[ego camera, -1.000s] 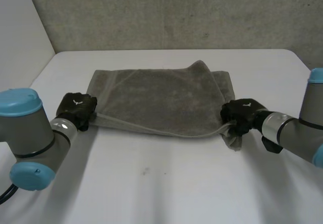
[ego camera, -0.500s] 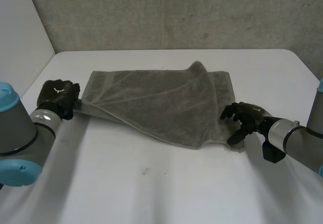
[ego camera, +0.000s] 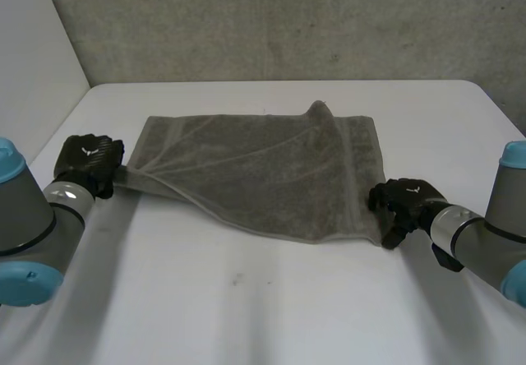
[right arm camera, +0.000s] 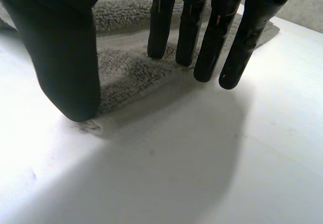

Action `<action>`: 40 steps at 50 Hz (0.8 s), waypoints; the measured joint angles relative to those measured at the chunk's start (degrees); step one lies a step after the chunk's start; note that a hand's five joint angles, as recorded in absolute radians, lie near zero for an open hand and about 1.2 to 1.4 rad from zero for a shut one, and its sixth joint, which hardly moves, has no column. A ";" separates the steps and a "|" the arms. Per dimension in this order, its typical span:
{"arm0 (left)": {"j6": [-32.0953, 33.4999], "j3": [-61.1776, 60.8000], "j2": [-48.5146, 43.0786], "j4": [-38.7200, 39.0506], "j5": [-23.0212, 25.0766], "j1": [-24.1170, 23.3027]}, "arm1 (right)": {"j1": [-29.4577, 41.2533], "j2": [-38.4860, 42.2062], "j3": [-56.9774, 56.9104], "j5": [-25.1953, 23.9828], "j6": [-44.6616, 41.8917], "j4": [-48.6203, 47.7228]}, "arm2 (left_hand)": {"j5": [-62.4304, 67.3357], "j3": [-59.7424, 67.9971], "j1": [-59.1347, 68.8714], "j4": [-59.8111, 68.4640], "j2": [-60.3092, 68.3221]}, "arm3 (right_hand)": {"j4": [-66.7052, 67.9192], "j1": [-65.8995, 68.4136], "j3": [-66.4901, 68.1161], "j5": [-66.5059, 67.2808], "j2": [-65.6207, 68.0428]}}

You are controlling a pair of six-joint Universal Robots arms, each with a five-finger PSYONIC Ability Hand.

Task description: Fold the towel.

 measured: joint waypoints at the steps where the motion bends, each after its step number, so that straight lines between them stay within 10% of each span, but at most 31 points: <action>1: 0.00 0.00 0.00 0.00 0.00 0.00 | 0.00 0.00 0.00 0.00 0.00 0.00 | 0.00 0.00 0.00 0.00 0.00 | 0.00 0.00 0.00 0.00 0.00; 21: 0.00 0.01 -0.13 0.10 0.00 0.21 | 0.12 2.22 -1.99 0.63 -1.04 -3.51 | 0.00 0.00 0.00 0.00 0.00 | 12.79 9.87 12.74 2.18 13.02; 40: 0.00 -0.19 -0.13 -0.02 0.03 0.09 | 0.07 3.00 -4.19 0.61 -1.98 -4.25 | 0.00 0.00 0.00 0.00 0.00 | 34.29 26.70 33.51 31.91 33.46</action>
